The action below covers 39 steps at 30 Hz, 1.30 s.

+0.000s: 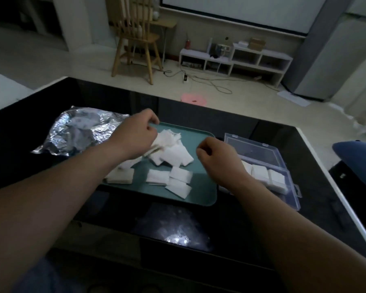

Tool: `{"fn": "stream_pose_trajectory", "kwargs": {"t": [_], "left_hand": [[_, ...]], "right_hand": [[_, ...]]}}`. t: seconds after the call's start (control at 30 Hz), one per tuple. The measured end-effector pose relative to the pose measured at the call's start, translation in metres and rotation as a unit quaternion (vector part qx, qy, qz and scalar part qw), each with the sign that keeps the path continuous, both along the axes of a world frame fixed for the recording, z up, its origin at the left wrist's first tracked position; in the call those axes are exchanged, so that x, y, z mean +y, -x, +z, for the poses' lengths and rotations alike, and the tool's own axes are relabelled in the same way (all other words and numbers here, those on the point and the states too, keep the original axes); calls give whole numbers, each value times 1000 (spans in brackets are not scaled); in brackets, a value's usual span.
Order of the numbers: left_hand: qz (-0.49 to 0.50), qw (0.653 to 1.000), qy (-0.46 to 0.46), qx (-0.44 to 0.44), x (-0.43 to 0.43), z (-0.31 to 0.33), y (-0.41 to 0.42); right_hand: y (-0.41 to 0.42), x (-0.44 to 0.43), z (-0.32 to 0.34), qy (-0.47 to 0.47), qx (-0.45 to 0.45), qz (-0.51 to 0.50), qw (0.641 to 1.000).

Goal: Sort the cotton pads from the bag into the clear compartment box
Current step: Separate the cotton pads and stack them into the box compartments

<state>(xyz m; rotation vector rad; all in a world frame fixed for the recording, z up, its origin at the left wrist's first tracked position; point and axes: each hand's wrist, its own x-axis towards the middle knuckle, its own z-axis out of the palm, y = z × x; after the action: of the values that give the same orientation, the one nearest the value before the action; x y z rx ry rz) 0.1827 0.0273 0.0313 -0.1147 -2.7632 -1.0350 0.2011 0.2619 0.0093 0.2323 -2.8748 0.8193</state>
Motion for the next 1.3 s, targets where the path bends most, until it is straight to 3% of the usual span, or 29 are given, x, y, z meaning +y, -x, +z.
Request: {"fn": "stream_pose_trajectory", "kwargs": {"t": [0.33,0.6,0.73,0.97,1.13,1.3], "left_hand": [[-24,998,32,-56,-25,-31,21],[-45,995,53,-75,-13,-31,28],[-109,983,113,-96,-21,-12,14],[-198,923,282,-170,-44,-8,-21],[-228,926,285,-95,-29,-27,-33],[-267,908,317,-64,5,-45,-33]], "right_hand": [[50,-48,-26,-39,-79,-15,996],[54,-52,-23,13,-80,-48,996],[45,-44,-18,-47,-104,-7,993],[15,-37,-8,-160,-159,86,971],[-2,-33,-4,-248,-229,111,935],[-20,-34,-13,-280,-163,108,940]]}}
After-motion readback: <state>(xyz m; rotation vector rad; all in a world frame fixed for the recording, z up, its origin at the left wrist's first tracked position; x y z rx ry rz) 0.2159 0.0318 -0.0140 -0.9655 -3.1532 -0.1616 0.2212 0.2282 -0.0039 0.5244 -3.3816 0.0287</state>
